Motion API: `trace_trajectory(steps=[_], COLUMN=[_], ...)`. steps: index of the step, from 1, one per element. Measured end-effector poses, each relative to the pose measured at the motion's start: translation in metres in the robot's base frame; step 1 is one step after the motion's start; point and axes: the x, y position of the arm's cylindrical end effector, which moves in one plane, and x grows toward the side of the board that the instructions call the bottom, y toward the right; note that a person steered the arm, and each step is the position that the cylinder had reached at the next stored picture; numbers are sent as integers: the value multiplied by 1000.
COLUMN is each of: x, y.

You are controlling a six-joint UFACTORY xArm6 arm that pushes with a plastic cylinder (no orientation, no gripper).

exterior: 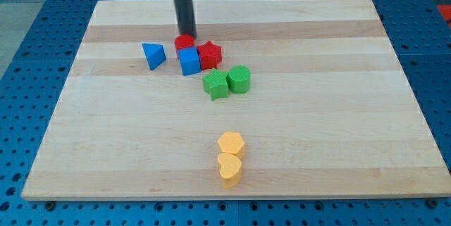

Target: Move the blue triangle a bit right

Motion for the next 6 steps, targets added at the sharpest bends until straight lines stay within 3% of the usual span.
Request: trace_trajectory(steps=[1,3,6], x=[25,14,26], y=[3,6,-111])
